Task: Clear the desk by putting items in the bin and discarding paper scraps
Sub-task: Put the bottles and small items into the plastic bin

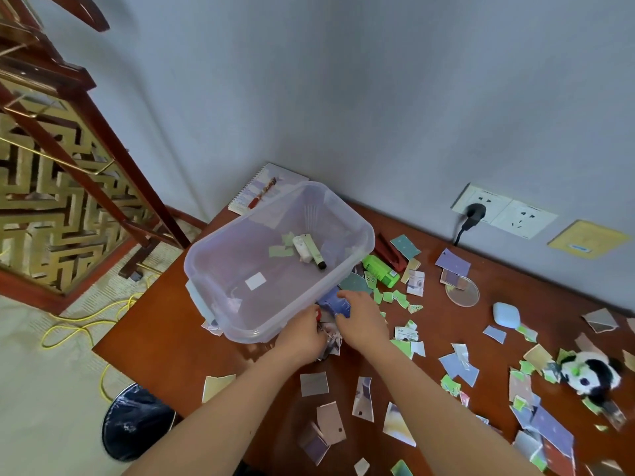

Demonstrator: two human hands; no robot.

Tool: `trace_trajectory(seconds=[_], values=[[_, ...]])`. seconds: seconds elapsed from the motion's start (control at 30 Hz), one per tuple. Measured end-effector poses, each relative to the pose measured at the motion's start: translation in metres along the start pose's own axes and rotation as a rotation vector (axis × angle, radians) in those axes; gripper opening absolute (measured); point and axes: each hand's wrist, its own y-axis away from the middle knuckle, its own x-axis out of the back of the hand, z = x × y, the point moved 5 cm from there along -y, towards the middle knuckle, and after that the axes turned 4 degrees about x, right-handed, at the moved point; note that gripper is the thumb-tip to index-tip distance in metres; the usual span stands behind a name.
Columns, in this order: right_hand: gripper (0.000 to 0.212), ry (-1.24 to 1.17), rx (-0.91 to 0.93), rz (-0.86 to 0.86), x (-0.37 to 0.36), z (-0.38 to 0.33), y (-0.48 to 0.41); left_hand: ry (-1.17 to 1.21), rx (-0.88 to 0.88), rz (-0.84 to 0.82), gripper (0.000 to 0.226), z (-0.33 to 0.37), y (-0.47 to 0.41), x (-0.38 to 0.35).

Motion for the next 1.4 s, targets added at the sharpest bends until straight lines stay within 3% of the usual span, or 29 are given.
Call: trace_trajectory(seconds=[0.13, 0.37, 0.63, 0.87, 1.2, 1.4], values=[[0.052, 0.139, 0.067, -0.060, -0.008, -0.002, -0.019, -0.088, -0.033, 0.039, 0.036, -0.003, -0.013, -0.005], [0.055, 0.271, 0.171, -0.159, -0.026, -0.002, -0.037, -0.179, -0.073, 0.092, 0.036, -0.013, -0.025, -0.009], [0.045, 0.330, 0.115, -0.183, -0.031, 0.013, -0.037, -0.521, -0.133, 0.122, 0.054, -0.023, -0.025, -0.030], [0.043, 0.015, -0.031, -0.157, -0.022, 0.024, -0.033, -0.262, -0.078, 0.093, 0.063, -0.016, -0.030, -0.020], [0.030, -0.651, -0.352, 0.014, -0.001, 0.029, -0.004, 0.200, 0.029, 0.219, 0.034, 0.003, -0.011, -0.007], [0.027, -0.839, -0.401, 0.137, 0.018, 0.022, 0.016, 0.310, 0.013, 0.254, 0.032, 0.023, 0.014, 0.007]])
